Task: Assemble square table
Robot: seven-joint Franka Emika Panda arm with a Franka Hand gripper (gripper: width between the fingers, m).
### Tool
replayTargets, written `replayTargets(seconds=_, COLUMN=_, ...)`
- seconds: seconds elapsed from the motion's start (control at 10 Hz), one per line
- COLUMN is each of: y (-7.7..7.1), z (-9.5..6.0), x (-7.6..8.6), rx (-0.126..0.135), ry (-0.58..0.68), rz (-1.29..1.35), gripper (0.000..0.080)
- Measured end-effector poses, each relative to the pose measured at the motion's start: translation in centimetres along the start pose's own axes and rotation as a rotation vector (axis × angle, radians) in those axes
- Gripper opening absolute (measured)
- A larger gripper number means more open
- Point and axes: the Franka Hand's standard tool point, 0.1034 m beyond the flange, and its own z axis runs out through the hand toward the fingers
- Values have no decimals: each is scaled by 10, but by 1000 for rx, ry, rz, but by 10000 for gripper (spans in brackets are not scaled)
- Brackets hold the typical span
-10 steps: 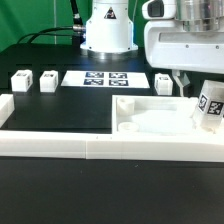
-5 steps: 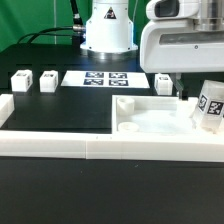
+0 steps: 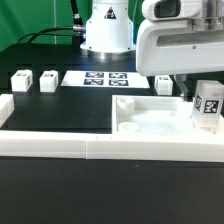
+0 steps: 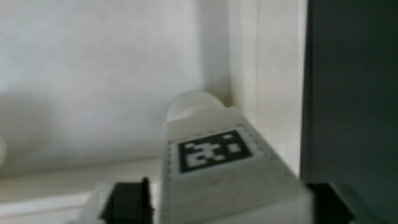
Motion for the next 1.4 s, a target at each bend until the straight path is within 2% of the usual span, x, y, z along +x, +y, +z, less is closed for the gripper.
replayTargets(seconds=0.1, y=0, z=0, x=0, rx=0, ry=0, rz=63, gripper=286)
replayTargets(seconds=0.3, y=0, z=0, x=0, rx=6, ry=2, rz=229, gripper=289)
replayTargets(seconds=0.5, y=3, z=0, x=2, rx=54, ry=16, rz=548, gripper=289)
replayTargets(seconds=0.8, y=-1, z=1, x=0, rx=63, ry=1, rz=1004, gripper=289)
replayTargets(seconds=0.9, y=-1, z=2, x=0, rx=72, ry=-9, rz=1088, gripper=290)
replayTargets(seconds=1.2, y=-6, z=2, x=0, rx=79, ry=-25, rz=1335, gripper=290)
replayTargets(seconds=1.4, y=-6, z=3, x=0, rx=81, ry=-28, rz=1368, gripper=296)
